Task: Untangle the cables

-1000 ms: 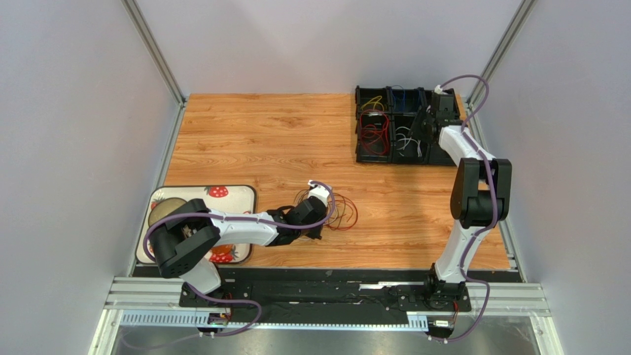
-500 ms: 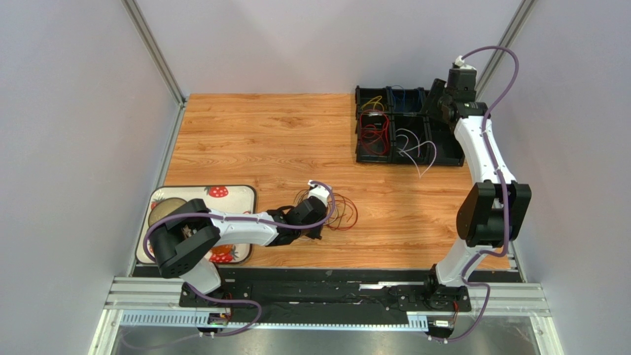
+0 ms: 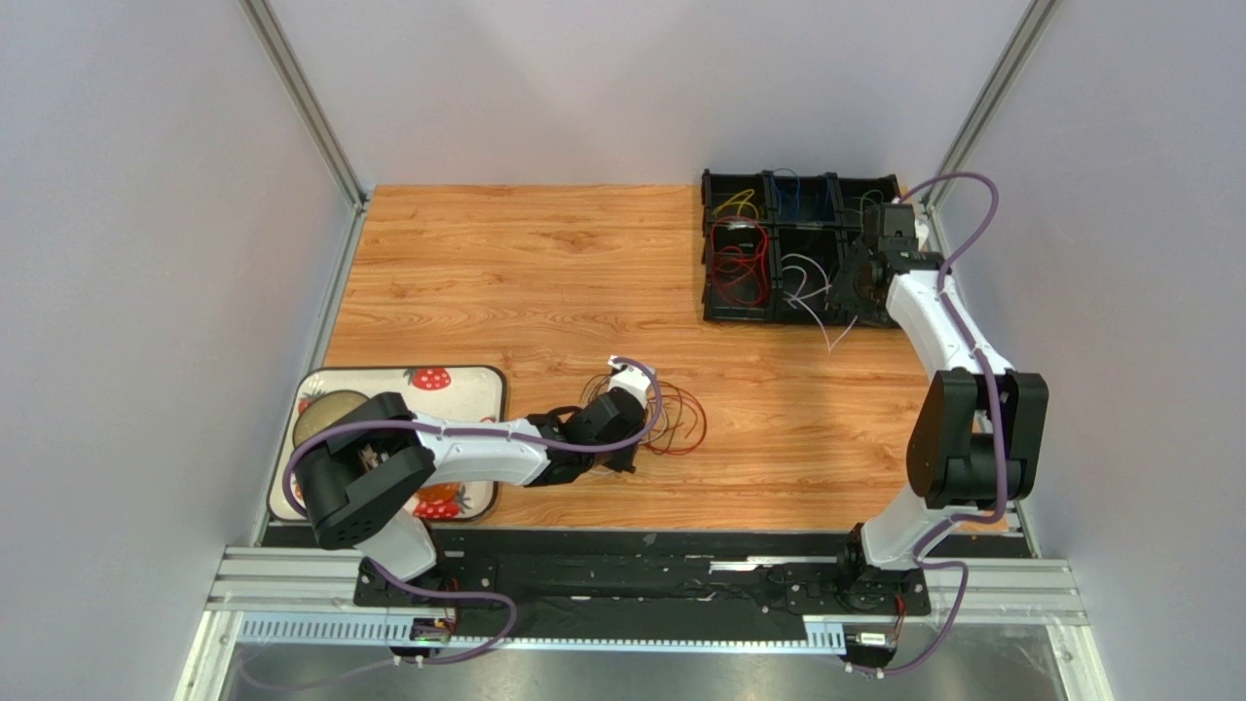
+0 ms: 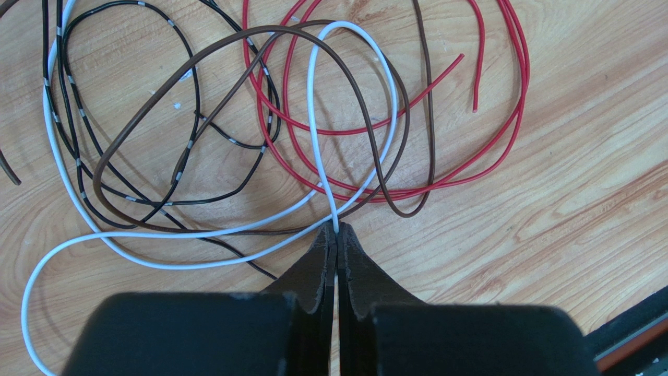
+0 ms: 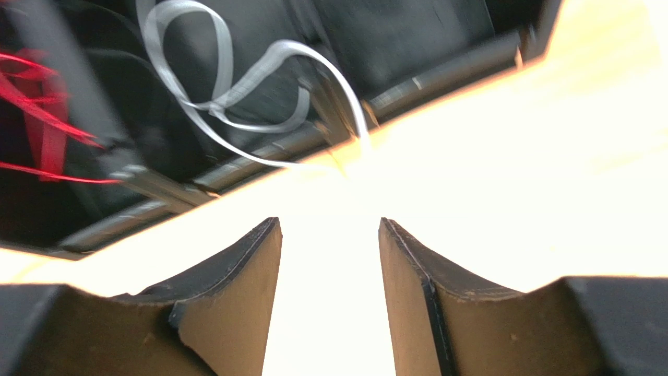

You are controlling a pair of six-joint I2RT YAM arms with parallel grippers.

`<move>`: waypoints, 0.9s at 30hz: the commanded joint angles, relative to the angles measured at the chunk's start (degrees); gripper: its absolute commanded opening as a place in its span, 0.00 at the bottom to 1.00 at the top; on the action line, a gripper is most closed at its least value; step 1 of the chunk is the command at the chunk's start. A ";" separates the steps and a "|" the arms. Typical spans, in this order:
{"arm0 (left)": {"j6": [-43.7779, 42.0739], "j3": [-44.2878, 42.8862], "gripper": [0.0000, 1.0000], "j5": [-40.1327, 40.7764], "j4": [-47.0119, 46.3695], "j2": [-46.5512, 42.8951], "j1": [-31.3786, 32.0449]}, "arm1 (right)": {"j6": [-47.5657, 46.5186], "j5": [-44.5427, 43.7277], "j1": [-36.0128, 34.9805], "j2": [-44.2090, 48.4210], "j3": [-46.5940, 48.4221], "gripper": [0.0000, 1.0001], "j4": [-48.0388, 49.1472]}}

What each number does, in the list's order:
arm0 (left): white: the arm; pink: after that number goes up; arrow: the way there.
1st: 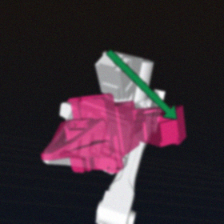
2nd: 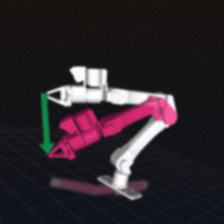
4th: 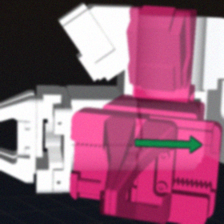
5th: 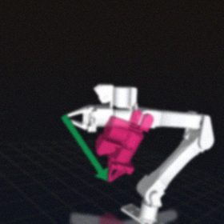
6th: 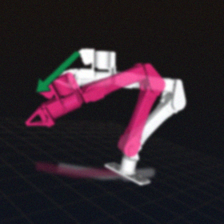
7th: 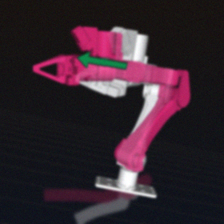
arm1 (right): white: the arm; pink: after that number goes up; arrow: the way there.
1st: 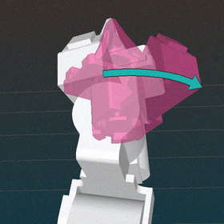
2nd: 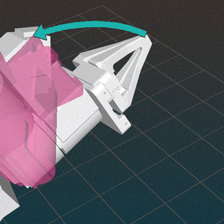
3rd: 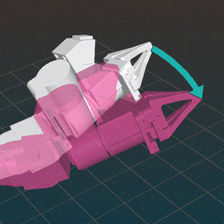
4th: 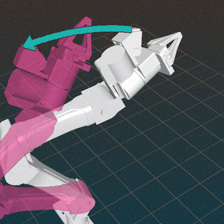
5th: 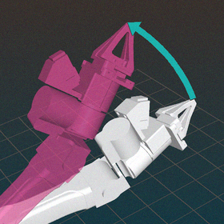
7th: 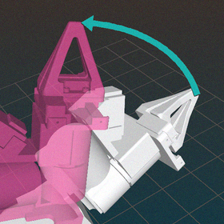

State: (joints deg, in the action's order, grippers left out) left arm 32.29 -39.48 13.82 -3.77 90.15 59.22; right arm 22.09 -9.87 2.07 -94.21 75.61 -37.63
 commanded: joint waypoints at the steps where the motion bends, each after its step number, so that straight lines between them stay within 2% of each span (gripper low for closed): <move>1: 0.40 0.37 0.00 -0.55 2.28 1.08 0.10 | 1.82 -3.84 -0.04 0.62 -1.00 0.53 1.94; 5: 0.40 0.46 0.00 -0.55 2.19 0.99 0.10 | 1.29 -6.55 0.13 -1.93 1.37 0.51 1.94; 8: 0.40 0.55 0.00 -0.55 2.10 0.91 0.10 | -0.72 -7.62 0.83 -5.00 4.01 0.42 2.21; 9: 0.40 0.55 0.00 -0.55 2.10 0.91 0.10 | -1.25 -7.36 1.27 -5.80 5.41 0.38 2.47; 14: 0.23 0.37 0.00 -0.64 1.92 1.17 0.10 | -3.36 -3.67 1.36 -9.84 8.93 0.35 3.70; 17: 0.23 0.37 0.00 -0.64 1.92 1.26 0.10 | -3.89 -3.06 1.36 -11.08 11.74 0.16 3.44; 18: 0.23 0.29 0.00 -0.64 1.92 1.26 0.10 | -3.89 -2.44 1.36 -11.51 12.45 0.01 3.18; 27: 0.05 -0.42 0.00 -0.73 2.01 2.31 0.10 | -3.63 6.87 0.49 -14.41 22.55 0.00 4.92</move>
State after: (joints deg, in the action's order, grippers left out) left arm 32.27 -39.51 13.80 -3.97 90.28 59.22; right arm 19.00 -8.78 3.20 -106.91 92.29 -36.53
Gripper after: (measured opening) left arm 0.008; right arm 0.011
